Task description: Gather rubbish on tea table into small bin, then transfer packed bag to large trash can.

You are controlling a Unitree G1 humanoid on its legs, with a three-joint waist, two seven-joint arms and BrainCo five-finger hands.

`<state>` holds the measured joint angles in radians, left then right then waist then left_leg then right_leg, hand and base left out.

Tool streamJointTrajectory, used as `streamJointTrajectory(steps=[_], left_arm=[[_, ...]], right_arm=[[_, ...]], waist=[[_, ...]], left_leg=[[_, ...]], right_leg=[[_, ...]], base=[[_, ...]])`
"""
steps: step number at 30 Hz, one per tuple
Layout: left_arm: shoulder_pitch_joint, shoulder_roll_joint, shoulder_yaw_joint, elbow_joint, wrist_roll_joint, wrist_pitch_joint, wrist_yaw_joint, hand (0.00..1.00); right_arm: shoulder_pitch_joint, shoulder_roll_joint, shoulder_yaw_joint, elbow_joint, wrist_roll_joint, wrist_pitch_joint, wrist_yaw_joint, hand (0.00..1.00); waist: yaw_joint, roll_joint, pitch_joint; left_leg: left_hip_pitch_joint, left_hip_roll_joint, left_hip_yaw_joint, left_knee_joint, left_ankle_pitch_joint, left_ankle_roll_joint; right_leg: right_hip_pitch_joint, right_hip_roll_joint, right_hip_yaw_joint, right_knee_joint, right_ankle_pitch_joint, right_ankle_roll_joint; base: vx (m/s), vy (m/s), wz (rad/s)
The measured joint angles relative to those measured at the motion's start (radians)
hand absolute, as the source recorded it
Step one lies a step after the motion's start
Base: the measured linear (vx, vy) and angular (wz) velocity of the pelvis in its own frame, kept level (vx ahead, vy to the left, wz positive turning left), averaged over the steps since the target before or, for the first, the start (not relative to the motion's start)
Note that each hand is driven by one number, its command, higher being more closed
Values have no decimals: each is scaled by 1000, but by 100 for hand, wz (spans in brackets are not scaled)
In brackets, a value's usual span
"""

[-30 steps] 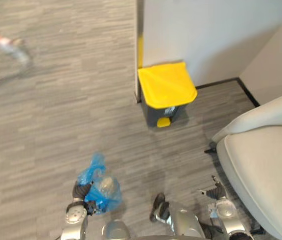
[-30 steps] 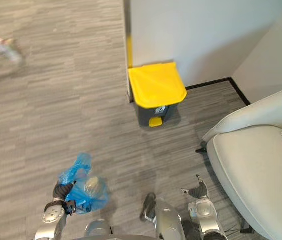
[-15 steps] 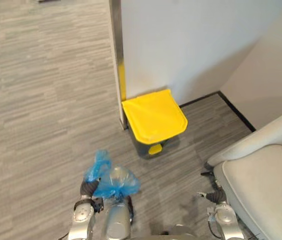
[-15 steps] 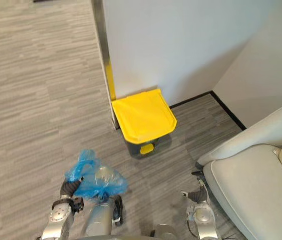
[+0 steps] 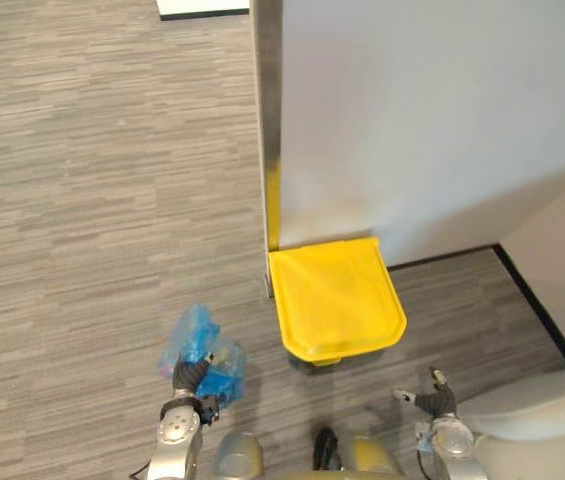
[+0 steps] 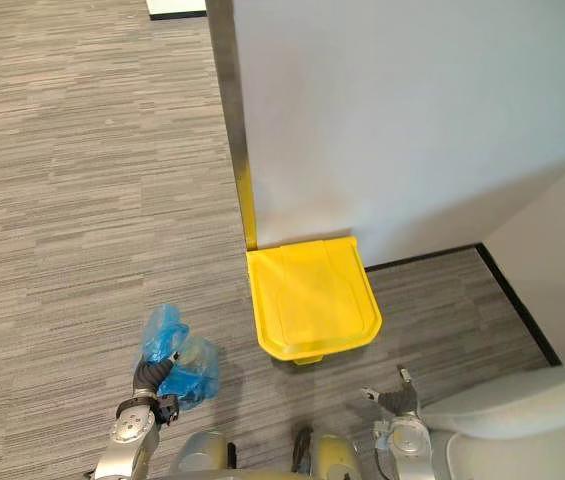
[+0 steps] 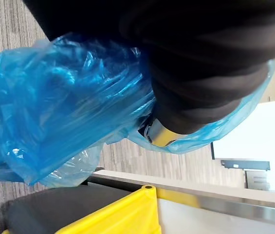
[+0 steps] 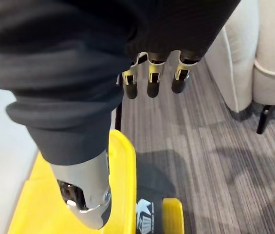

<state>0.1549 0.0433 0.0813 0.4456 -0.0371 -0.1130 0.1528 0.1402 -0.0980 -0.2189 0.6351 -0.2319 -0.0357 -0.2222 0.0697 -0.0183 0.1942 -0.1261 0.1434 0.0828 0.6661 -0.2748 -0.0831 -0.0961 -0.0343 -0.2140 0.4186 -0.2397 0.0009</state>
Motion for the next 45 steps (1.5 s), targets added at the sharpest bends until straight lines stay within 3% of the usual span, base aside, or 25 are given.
streamJointTrajectory(steps=[1,3,4,5,6,7,9,13,16,21,24,33,40,41,45], left_arm=[[0,0,1,0,0,0,0,100],[-1,1,0,0,0,0,-1,100],[-1,-1,-2,0,0,1,-5,100],[1,-3,-4,0,0,1,-9,100],[0,2,-7,2,0,1,-19,100],[-3,17,-10,5,0,1,-20,100],[-5,22,-10,18,1,1,-22,100],[1,23,0,37,9,2,-24,100],[-3,15,0,45,10,2,-25,100],[-3,16,1,80,11,14,-23,100],[1,20,1,85,10,14,-22,100],[14,23,22,132,10,17,-20,100],[11,25,22,129,9,16,-20,100],[11,28,23,124,8,16,-20,100],[24,38,29,64,6,16,-19,100]], right_arm=[[5,0,-19,2,26,0,-15,0],[3,-1,-41,9,41,0,-24,0],[9,5,-61,13,60,1,-26,0],[17,5,-65,13,70,1,-30,0],[25,20,-84,27,75,3,-32,0],[30,45,-99,32,80,4,-33,0],[26,59,-104,32,84,4,-33,0],[11,70,-113,29,85,0,-32,0],[10,70,-135,31,85,1,-31,0],[11,64,-138,76,84,4,-28,0],[0,49,-138,92,84,4,-23,0],[-42,28,-136,127,82,11,-18,0],[-61,14,-115,123,82,16,-21,0],[-77,15,-112,117,82,17,-21,0],[-106,15,-70,65,82,18,-25,0]], waist=[[2,-7,1],[2,-10,2],[0,-5,-1],[-1,5,-6],[0,-2,-19],[0,-28,-28],[1,-43,-37],[3,-43,-48],[-1,-29,-58],[-1,-14,-72],[-1,7,-85],[-2,11,-87],[-1,12,-83],[0,16,-74],[15,22,-60]], left_leg=[[-71,27,32,122,-2,16],[-126,65,94,128,-24,44],[-140,81,148,4,-1,53],[-138,90,173,-59,64,67],[-132,98,196,-85,65,74],[-132,79,197,-96,63,79],[-125,62,201,-102,58,87],[-86,61,239,-116,56,88],[-86,66,252,-153,57,87],[-48,65,276,-246,78,56],[-35,58,288,-320,124,57],[-23,10,372,-445,185,64],[-117,13,359,-394,170,85],[-140,27,359,-346,148,104],[-174,74,367,-226,70,103]], right_leg=[[50,-5,-1,-46,1,-2],[86,-12,-8,-67,1,-2],[106,-19,-23,-64,-1,1],[110,-13,-31,-60,-2,4],[112,-12,-30,-39,-21,29],[109,-28,-26,-34,-21,28],[110,-40,-23,-35,-20,27],[129,-50,30,-60,-9,32],[129,-38,39,-109,1,48],[122,-24,70,-147,20,49],[101,-16,95,-179,75,49],[25,-39,199,-247,117,65],[-44,-34,218,-272,143,69],[-48,-27,220,-274,158,75],[-50,-8,244,-250,158,85]], base=[[243,-18,33],[207,62,20],[188,102,22],[181,145,25],[174,125,32],[175,118,30],[148,103,8],[42,36,-20],[-11,-47,-21],[-63,-87,-20],[-84,-29,-23],[-159,19,-33],[-58,50,-12],[10,54,-9],[44,72,-24]])
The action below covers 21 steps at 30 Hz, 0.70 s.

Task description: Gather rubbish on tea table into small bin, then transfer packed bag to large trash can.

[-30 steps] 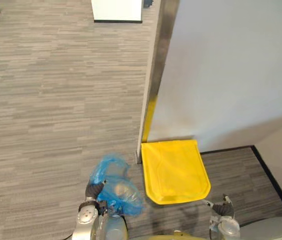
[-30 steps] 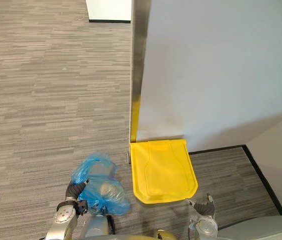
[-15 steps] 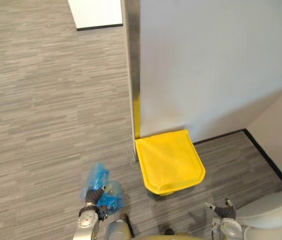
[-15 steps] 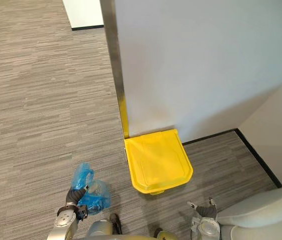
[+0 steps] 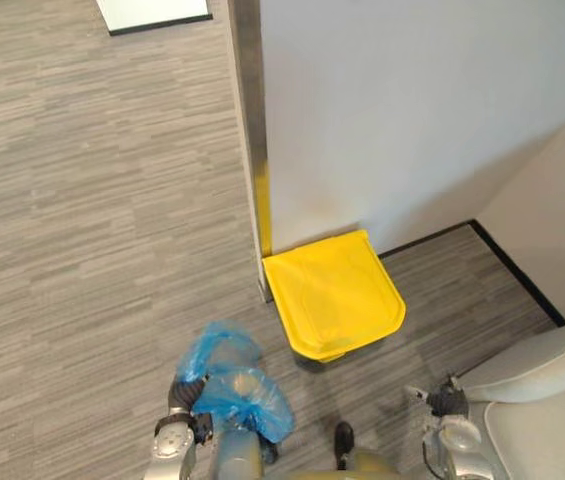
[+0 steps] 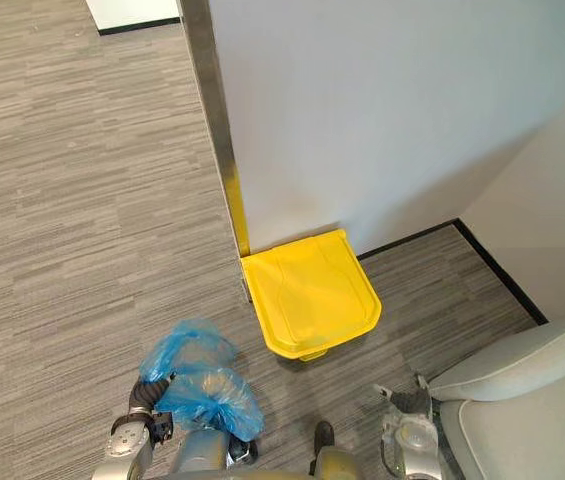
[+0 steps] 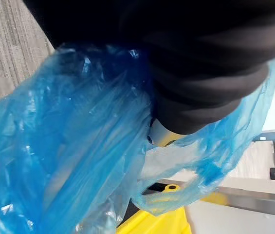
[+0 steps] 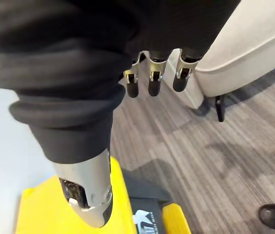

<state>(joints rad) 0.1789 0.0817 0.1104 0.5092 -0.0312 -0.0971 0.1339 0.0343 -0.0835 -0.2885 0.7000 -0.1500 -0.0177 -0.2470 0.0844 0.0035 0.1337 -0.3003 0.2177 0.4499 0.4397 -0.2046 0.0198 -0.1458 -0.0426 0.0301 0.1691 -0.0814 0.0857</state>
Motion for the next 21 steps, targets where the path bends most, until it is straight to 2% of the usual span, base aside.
streamJointTrajectory(steps=[2,3,4,5,6,8,10,11,13,15,16,17,19,21], left_arm=[[-3,5,0,-35,-7,-1,1,100],[-16,7,0,-47,-7,-1,1,100],[-25,11,-4,-45,-7,0,2,100],[-29,16,-12,-45,-7,0,3,100],[-43,28,-25,-44,-8,0,8,100],[-79,47,-32,-42,-10,0,22,100],[-136,56,-34,-2,-24,0,27,100],[-147,53,-40,4,-31,0,33,100],[-164,59,-43,9,-40,-2,43,100],[-168,61,-42,14,-41,-7,42,100],[-161,59,-40,14,-39,-7,43,100],[-152,60,-38,17,-37,-5,42,100],[-146,57,-37,16,-38,-3,41,100],[-117,56,-41,24,-38,-1,41,100]], right_arm=[[0,-4,15,-25,0,0,-8,0],[-7,-4,15,-36,0,1,-10,0],[-16,-2,15,-51,0,1,-11,0],[-17,-2,15,-52,0,1,-11,0],[-19,-2,15,-52,0,1,-12,0],[-36,-3,16,-53,0,6,-13,0],[-42,-18,17,-56,1,9,-15,0],[-53,-28,16,-57,1,11,-16,0],[-76,-39,14,-58,2,14,-17,0],[-59,-42,3,-58,3,20,-16,0],[-46,-40,-22,-58,3,28,-15,0],[-36,-32,-42,-59,4,27,-17,0],[-33,-19,-62,-59,5,27,-16,0],[-39,7,-54,-59,5,25,-13,0]], waist=[[7,-9,16],[8,-12,56],[7,-12,85],[4,-17,97],[1,-15,120],[-12,-32,142],[-15,-45,154],[-10,-30,163],[-16,-12,173],[-16,-12,171],[-9,-6,168],[-16,-3,161],[-7,4,154],[-10,-1,128]], left_leg=[[6,3,-10,44,-43,-3],[45,-8,-26,54,-67,2],[87,-20,-41,55,-78,16],[108,-25,-47,58,-82,23],[129,-28,-67,82,-102,32],[128,-32,-103,153,-144,38],[119,-44,-143,256,-207,30],[119,-39,-160,285,-229,15],[113,-39,-198,317,-252,-12],[123,-48,-231,320,-268,-29],[139,-43,-257,318,-276,-41],[147,-34,-280,305,-276,-50],[167,-1,-284,293,-278,-63],[192,26,-295,265,-280,-80]], right_leg=[[-20,-15,-8,107,-44,7],[-62,-33,-57,287,-63,-1],[-127,-49,-111,454,-98,-26],[-139,-57,-126,479,-116,-36],[-169,-67,-160,474,-121,-43],[-222,-70,-196,384,-87,-13],[-215,-97,-226,295,2,-18],[-207,-97,-232,307,38,-30],[-217,-93,-212,388,12,-41],[-225,-93,-194,463,-50,-44],[-206,-93,-221,478,-82,-52],[-188,-88,-251,472,-95,-60],[-161,-53,-261,447,-100,-69],[-142,-13,-261,421,-98,-85]], base=[[87,80,3],[41,93,12],[50,64,17],[72,28,34],[127,-30,48],[131,-58,63],[180,-115,61],[195,-103,30],[197,-111,41],[238,-172,55],[300,-207,46],[255,-169,37],[206,-133,-2],[200,-112,-37]])
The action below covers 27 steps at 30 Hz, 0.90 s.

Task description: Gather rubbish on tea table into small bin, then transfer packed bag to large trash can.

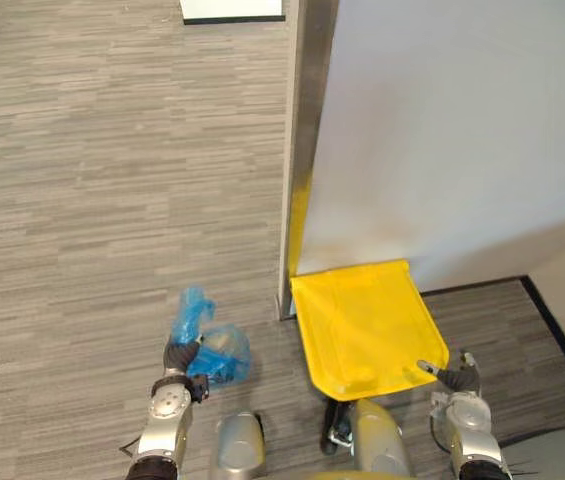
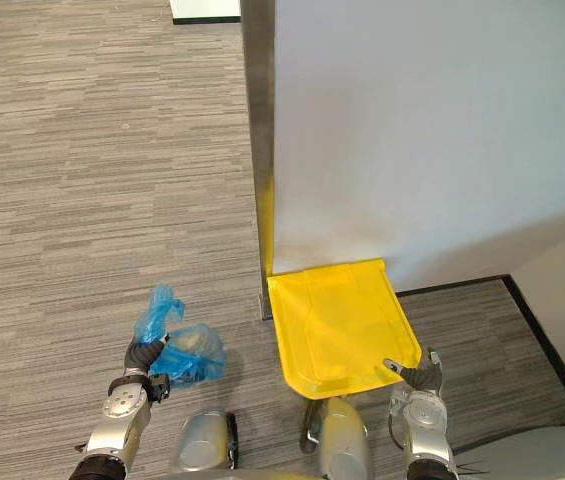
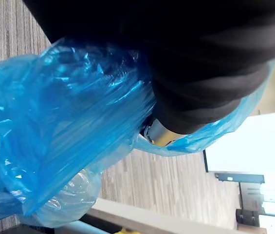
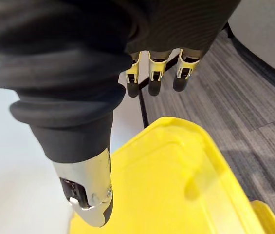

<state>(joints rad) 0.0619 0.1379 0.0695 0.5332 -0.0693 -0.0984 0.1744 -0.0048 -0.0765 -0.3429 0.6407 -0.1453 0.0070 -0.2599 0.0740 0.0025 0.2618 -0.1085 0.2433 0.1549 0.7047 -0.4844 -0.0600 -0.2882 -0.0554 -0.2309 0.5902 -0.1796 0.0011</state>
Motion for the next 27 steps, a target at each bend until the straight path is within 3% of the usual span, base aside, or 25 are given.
streamJointTrajectory(steps=[6,15,18,20,23,25,27], left_arm=[[4,-28,-1,10,1,1,-22,100],[14,-28,0,11,0,1,-22,100],[42,-21,3,15,0,1,-21,100],[48,-17,16,23,0,2,-20,100],[49,8,21,30,-1,2,-18,100],[56,25,22,27,-1,2,-18,100],[54,21,23,25,-1,2,-18,100]], right_arm=[[21,15,8,3,0,0,2,0],[34,17,10,2,-3,0,1,0],[53,10,45,5,-5,0,2,0],[58,13,47,27,-5,-1,5,0],[99,22,48,41,-5,-1,13,0],[123,26,51,43,-5,-3,18,0],[126,25,51,41,-4,-8,18,0]], waist=[[-5,-9,-36],[-1,-18,-41],[0,-37,-44],[2,-45,-49],[2,-68,-58],[1,-95,-75],[19,-113,-86]], left_leg=[[-4,-1,2,-70,20,-32],[-13,-30,-13,-92,74,-33],[0,-53,-2,-132,123,-24],[-4,-43,9,-157,155,-7],[-27,-40,-18,-228,242,-23],[-67,-40,-55,-261,303,-46],[-123,-35,-71,-270,350,-72]], right_leg=[[-16,15,3,-35,6,-9],[-13,-5,-12,-44,37,-28],[-5,-27,-8,-70,84,-24],[-12,-21,19,-92,117,18],[-34,-69,49,259,12,45],[34,-106,95,343,-35,85],[75,-104,161,278,-119,143]], base=[[63,-35,-6],[-53,-18,10],[-178,-19,3],[-276,-47,-4],[-238,-103,21],[-205,-261,40],[-248,-360,19]])
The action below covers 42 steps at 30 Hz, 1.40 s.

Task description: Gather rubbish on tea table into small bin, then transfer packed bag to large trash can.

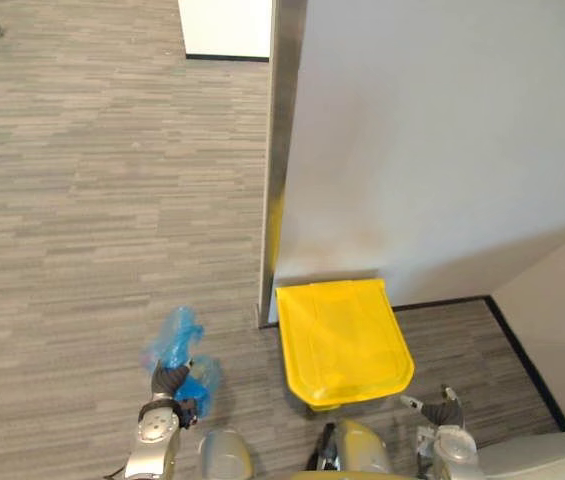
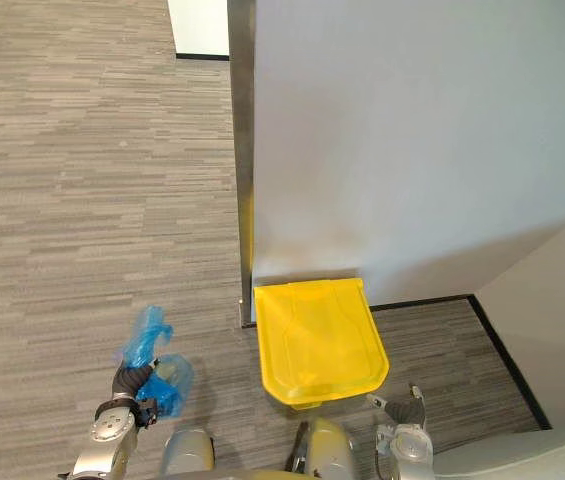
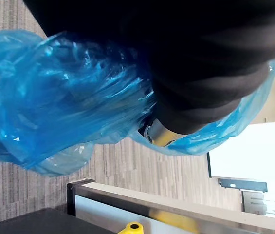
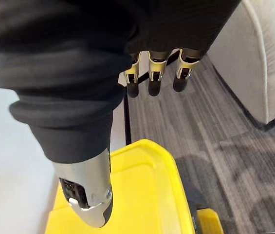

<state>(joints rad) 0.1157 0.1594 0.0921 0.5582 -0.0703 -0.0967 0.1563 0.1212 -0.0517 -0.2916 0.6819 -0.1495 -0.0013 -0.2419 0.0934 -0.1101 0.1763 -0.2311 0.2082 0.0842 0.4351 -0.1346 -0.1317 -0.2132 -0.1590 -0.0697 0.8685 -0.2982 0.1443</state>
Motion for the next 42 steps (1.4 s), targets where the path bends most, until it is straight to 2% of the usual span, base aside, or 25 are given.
streamJointTrajectory(steps=[1,3,4,6,8,9,10,11,12,14,15,16,19,26,29,32,33,34,35,36,37,39,40,41,42], left_arm=[[-1,-21,18,0,-1,3,2,100],[18,-76,23,-9,-5,3,3,100],[30,-108,15,-13,-11,3,4,100],[44,-116,-11,-13,-30,3,3,100],[51,-117,-13,-13,-44,4,2,100],[60,-115,-11,-14,-46,4,2,100],[60,-115,-10,-16,-45,3,1,100],[59,-115,-10,-20,-45,3,-1,100],[59,-120,-11,-25,-45,3,-3,100],[60,-121,-11,-24,-45,3,-3,100],[59,-122,-11,-24,-45,3,-3,100],[53,-114,-10,-18,-45,4,-3,100],[51,-115,-9,12,-43,2,0,100],[53,-113,-1,42,17,11,17,100],[49,-105,0,41,24,11,23,100],[48,-94,-2,33,21,11,31,100],[48,-91,-3,23,15,11,38,100],[44,-89,-4,10,0,11,42,100],[42,-84,-5,5,-2,11,42,100],[37,-76,-14,0,-8,11,43,100],[21,-58,-14,0,-22,11,46,100],[-8,-35,-15,1,-40,10,45,100],[-23,-31,-13,2,-46,10,45,100],[-43,-30,-12,7,-46,10,46,100],[-52,-36,-15,8,-46,10,46,100]], right_arm=[[-11,-11,1,1,2,-2,-2,0],[-14,-34,20,0,4,-12,-18,0],[-29,-57,34,0,4,-17,-18,0],[-21,-65,34,1,4,-18,-21,0],[-21,-75,35,1,4,-17,-22,0],[-27,-74,35,1,4,-17,-23,0],[-31,-73,36,0,4,-18,-26,0],[-31,-73,37,0,4,-18,-27,0],[-28,-68,36,-3,4,-19,-27,0],[-26,-64,33,-3,4,-19,-27,0],[-24,-61,30,-2,5,-20,-29,0],[-20,-44,23,0,18,-20,-29,0],[-4,-35,15,0,26,-20,-30,0],[1,-32,13,5,34,-21,-25,0],[-14,-32,11,8,35,-23,-25,0],[-33,-32,11,8,46,-23,-26,0],[-36,-32,11,6,60,-23,-28,0],[-39,-32,7,4,67,-23,-32,0],[-40,-31,8,4,68,-23,-33,0],[-36,-25,8,4,70,-19,-37,0],[-38,-20,8,2,71,-18,-39,0],[-42,-18,4,3,78,-18,-39,0],[-49,-19,-9,5,80,-16,-39,0],[-65,-38,-21,24,81,-12,-41,0],[-74,-51,-27,30,81,-12,-41,0]], waist=[[11,10,-2],[32,42,-15],[31,86,-3],[23,100,-2],[17,113,2],[6,113,1],[-1,112,2],[0,114,1],[-2,110,3],[-7,104,4],[-22,105,3],[-24,87,-4],[-25,95,-8],[-25,107,-14],[-24,109,-16],[-23,106,-12],[-24,95,-4],[-26,85,10],[-25,84,21],[-27,89,32],[-26,78,39],[-29,65,53],[-28,62,64],[-31,68,86],[-30,84,102]], left_leg=[[-34,12,-12,-28,47,-11],[-50,31,-11,-120,125,25],[-58,49,-28,-173,158,33],[-56,50,-30,-232,153,25],[-71,39,-24,-174,153,21],[-72,25,-8,-86,148,22],[-60,17,26,-28,88,7],[-51,17,36,-18,70,8],[-17,20,60,23,-2,25],[14,15,76,18,-33,29],[36,11,99,-36,-43,26],[48,-11,116,-92,-27,32],[60,-39,124,-116,-21,43],[86,-49,142,-124,-22,52],[89,-47,160,-108,-30,60],[76,-33,168,-6,-112,69],[87,-31,163,35,-157,74],[107,-40,163,62,-188,86],[117,-40,162,71,-194,92],[134,-38,156,86,-211,97],[143,-34,135,107,-227,100],[141,-33,92,135,-250,90],[139,-35,66,154,-263,73],[142,-33,8,195,-296,55],[145,-29,-13,207,-306,45]], right_leg=[[4,51,22,-81,-54,-11],[23,101,44,-246,-101,-81],[14,125,19,-278,-87,-119],[-15,126,-7,-279,-69,-149],[-22,121,-25,-311,-40,-175],[-22,118,-28,-345,-7,-175],[-21,118,-33,-382,33,-165],[-23,118,-34,-392,44,-165],[-21,117,-31,-419,72,-158],[-18,112,-28,-427,82,-145],[-15,110,-35,-435,88,-132],[-19,93,-27,-461,108,-107],[8,76,-16,-526,151,-83],[52,73,3,-602,197,-68],[53,87,17,-606,202,-68],[26,80,37,-493,138,-57],[8,64,39,-396,99,-41],[-57,32,23,-213,99,-24],[-96,23,7,-139,95,-19],[-140,15,-17,-111,78,-45],[-167,14,-43,-173,79,-57],[-185,15,-64,-345,137,-45],[-184,13,-66,-454,206,-40],[-138,16,-91,-489,311,-57],[-127,24,-99,-472,312,-63]], base=[[-325,-391,-3],[-277,-293,-9],[-244,-186,6],[-315,-143,35],[-232,-63,25],[-122,-4,15],[-96,6,11],[-112,81,0],[-111,105,-9],[-81,105,-1],[-107,150,9],[-108,154,5],[-86,179,-4],[-8,67,-8],[27,22,-17],[29,31,-19],[22,-1,-7],[25,-17,-4],[50,-55,2],[83,-70,16],[108,-99,34],[144,-152,57],[254,-265,87],[185,-188,76],[182,-174,66]])
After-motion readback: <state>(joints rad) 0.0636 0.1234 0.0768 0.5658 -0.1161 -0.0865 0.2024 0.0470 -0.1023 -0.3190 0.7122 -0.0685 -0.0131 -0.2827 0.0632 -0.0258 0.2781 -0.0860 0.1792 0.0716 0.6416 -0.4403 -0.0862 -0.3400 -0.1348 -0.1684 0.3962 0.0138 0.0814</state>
